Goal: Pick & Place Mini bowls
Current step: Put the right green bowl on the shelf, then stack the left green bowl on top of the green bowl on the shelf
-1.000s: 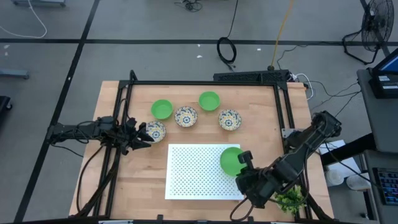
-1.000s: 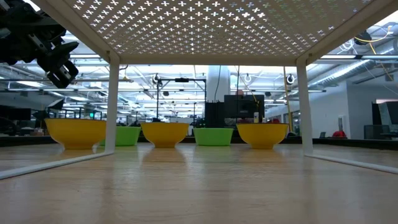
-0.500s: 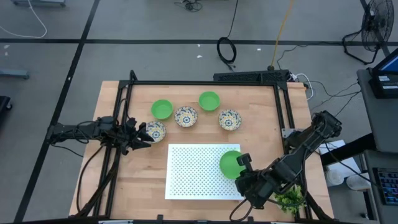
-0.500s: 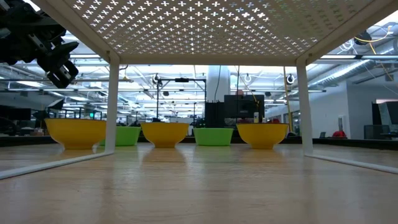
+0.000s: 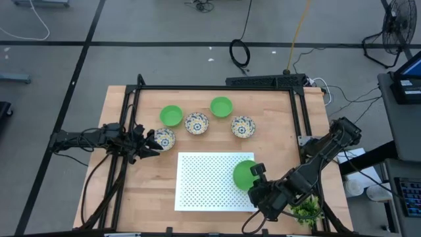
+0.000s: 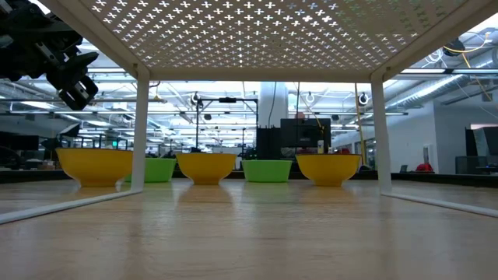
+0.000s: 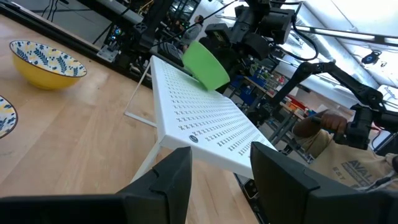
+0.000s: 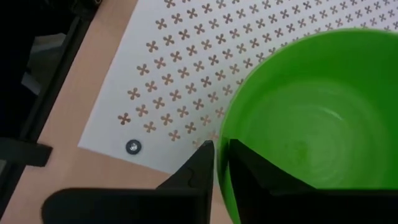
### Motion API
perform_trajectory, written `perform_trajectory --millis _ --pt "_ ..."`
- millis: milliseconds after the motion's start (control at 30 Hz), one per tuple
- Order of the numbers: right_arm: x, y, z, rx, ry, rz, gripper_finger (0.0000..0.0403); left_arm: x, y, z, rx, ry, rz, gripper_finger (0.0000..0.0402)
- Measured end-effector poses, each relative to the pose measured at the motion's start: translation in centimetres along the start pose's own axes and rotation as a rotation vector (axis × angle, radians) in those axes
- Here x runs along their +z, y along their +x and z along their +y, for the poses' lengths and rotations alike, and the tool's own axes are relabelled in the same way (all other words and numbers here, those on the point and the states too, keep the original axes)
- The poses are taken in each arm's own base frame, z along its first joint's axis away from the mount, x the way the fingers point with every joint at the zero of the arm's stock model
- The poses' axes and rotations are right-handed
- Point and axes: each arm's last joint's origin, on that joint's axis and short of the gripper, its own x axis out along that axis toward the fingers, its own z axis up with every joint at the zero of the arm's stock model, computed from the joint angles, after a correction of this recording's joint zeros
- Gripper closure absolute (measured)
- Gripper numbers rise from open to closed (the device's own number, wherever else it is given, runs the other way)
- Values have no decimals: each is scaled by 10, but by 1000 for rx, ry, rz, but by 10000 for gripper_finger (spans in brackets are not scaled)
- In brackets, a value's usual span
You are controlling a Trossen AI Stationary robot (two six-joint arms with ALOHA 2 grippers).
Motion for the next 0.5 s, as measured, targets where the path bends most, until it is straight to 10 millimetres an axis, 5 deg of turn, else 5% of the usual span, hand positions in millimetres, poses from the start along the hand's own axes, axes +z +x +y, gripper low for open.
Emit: perform_trajectory --millis 500 --pt "1 -9 -7 -21 32 -50 294 0 0 0 -1 0 0 236"
